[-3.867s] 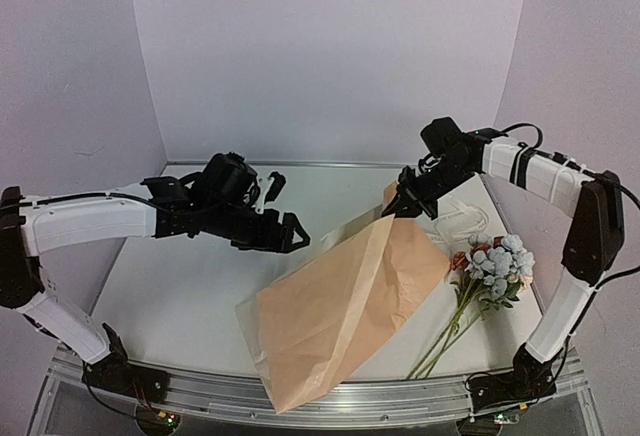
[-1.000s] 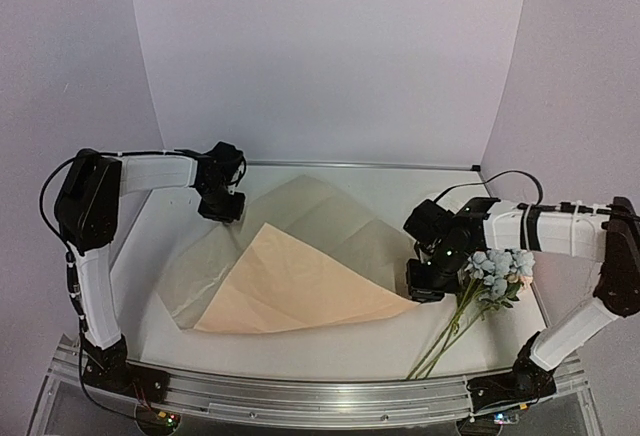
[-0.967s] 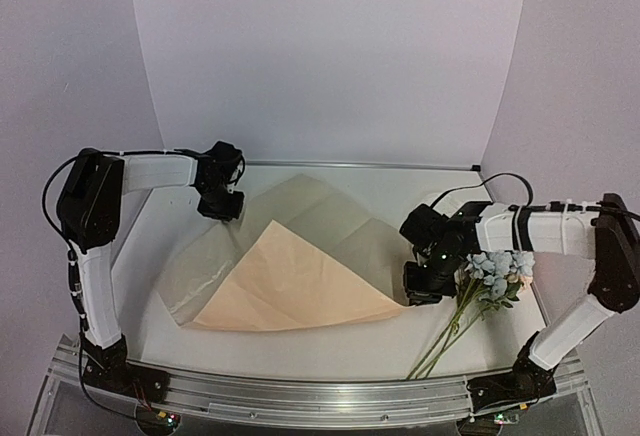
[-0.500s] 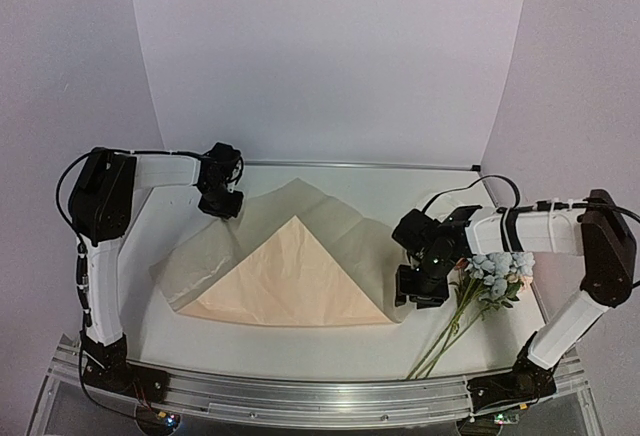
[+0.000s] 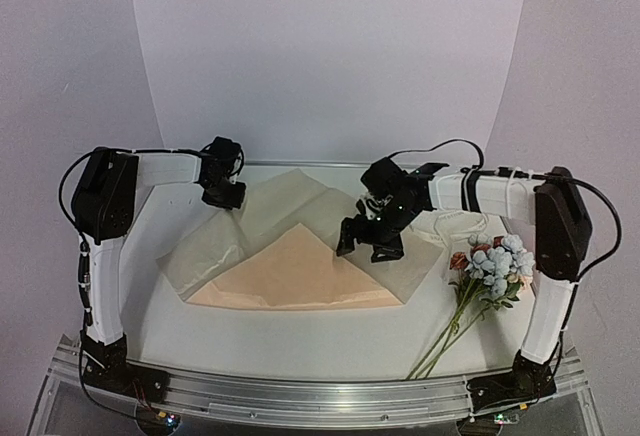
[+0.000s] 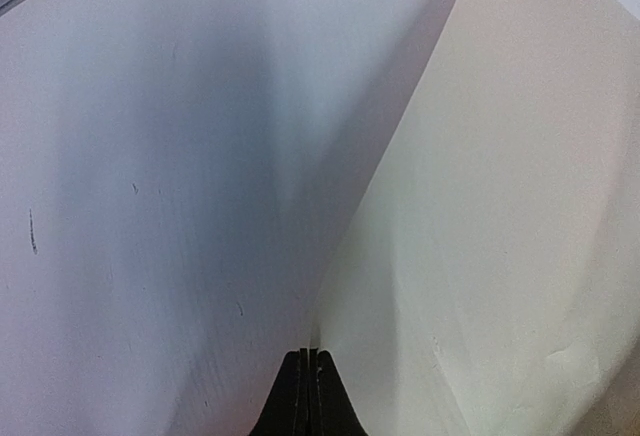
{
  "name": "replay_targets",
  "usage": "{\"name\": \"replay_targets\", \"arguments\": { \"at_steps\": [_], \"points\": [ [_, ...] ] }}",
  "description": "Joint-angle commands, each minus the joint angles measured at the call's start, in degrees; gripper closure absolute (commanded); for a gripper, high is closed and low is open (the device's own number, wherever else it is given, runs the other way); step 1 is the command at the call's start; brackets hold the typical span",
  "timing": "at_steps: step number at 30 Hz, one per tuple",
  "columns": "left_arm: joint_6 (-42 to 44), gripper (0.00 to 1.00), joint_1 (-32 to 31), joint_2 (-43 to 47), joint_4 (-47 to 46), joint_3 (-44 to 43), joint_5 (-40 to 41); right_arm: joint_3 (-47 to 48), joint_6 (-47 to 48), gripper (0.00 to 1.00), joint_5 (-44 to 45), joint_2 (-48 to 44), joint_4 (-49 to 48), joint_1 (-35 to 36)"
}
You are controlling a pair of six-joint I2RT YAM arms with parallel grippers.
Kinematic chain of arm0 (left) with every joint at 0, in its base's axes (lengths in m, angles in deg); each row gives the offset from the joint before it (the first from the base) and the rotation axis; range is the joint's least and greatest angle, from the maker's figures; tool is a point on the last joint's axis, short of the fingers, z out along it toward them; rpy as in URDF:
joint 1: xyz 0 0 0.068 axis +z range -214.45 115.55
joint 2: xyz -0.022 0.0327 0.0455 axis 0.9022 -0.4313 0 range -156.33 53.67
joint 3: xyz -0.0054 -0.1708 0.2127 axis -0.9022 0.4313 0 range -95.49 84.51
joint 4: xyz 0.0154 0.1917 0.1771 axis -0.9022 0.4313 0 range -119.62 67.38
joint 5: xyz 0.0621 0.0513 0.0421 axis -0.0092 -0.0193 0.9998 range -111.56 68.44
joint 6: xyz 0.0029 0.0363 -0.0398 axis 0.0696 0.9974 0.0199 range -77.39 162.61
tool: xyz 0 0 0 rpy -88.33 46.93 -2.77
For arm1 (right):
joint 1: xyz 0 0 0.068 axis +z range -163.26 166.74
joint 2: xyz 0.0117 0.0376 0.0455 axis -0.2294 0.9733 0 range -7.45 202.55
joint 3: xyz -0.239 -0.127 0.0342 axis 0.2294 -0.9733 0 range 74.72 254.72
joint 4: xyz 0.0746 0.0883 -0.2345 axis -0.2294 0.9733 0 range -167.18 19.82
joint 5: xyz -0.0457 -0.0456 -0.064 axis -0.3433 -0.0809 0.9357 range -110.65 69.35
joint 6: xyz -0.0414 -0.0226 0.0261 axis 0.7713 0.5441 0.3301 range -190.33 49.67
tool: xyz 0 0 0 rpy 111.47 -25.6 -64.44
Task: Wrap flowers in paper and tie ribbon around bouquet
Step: Unfold the folded wrapping paper at the center of the board.
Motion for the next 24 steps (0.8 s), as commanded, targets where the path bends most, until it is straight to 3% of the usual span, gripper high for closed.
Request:
{"name": "replay_targets", "arguments": {
  "at_steps": [1,7,19,21,24],
  "points": [
    [1.46,1.0,0.31,0.54,-2.52,-1.19,-0.42,5.87,0.9,0.03,-9.37,8.22,-3.18,-3.91],
    [2.54,1.0,0.31,-1.41,-0.94,-3.9,-1.19,12.23,-2.13,0.02,-17.45,15.83,-4.01,-6.79],
    [-0.8,1.0,0.31,-5.9,0.05,-7.54,2.52,0.73,-7.36,0.02,-26.99,10.54,-9.6,-6.72],
    [-1.35,1.0,0.31,-6.25,0.21,-7.91,3.4,-0.39,-8.78,0.04,-28.84,9.77,-11.43,-6.59],
    [-1.97,1.0,0.31,-6.78,0.67,-8.58,3.93,-1.32,-9.88,0.16,-30.29,8.53,-12.36,-6.34]
  ]
}}
